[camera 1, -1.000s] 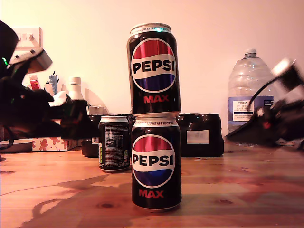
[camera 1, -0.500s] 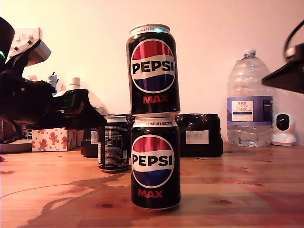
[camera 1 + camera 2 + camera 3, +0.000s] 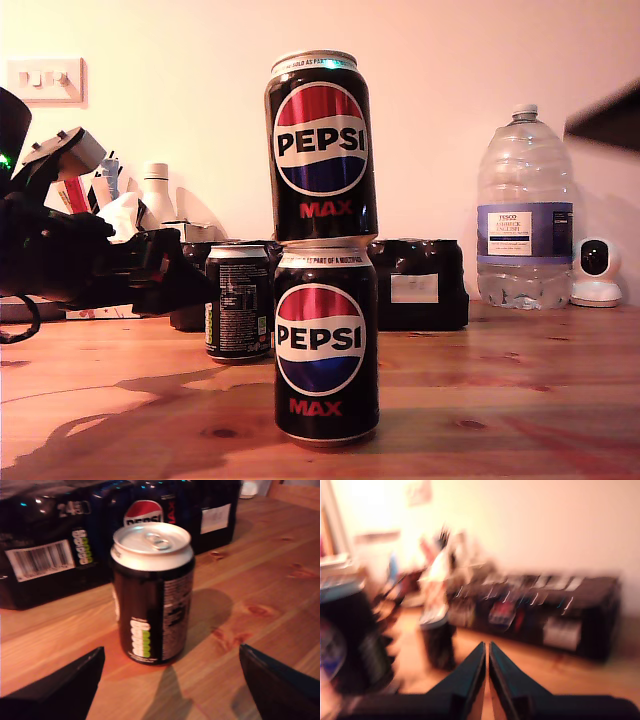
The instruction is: Stack up the Pepsi cans on top of each other
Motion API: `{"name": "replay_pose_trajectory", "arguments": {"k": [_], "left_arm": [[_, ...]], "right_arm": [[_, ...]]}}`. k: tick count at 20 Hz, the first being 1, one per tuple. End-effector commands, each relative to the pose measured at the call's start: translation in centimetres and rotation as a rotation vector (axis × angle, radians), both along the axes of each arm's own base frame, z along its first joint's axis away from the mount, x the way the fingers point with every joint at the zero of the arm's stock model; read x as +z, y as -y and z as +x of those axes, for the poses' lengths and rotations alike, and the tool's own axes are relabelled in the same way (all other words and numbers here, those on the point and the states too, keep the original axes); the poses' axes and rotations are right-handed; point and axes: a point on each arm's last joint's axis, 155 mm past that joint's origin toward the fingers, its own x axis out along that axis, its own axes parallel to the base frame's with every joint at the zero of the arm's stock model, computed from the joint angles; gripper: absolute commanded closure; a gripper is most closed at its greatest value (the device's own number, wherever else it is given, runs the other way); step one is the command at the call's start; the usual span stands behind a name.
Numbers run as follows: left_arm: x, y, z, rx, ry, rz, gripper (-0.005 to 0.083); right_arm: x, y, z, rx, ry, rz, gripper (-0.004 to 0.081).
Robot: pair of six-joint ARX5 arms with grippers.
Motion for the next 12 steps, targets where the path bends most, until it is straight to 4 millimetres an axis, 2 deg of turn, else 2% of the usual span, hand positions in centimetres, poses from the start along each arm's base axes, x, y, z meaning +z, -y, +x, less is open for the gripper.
{"name": "replay_pose_trajectory", "arguments": {"k": [1,4,12], "left_arm": [[-0.2,0.1,0.0,-0.006,0.009,-0.001,-0.0007],[-0.2,0.6,-0.1,-0.033,0.016,-0.011,-0.0007],[0.0,1.2,1.0,-0.06,0.054,0.019,-0.0007]], "right_arm": [[-1.2,-0.2,-0.5,0.002,-0.044,-0.019,0.0782],[-1.1,-0.1,-1.0,-0.019,-0.048,-0.026,0.0782],[-1.5,-1.8,-4.9,0.095,-0.157,-0.093,0.0782]]}}
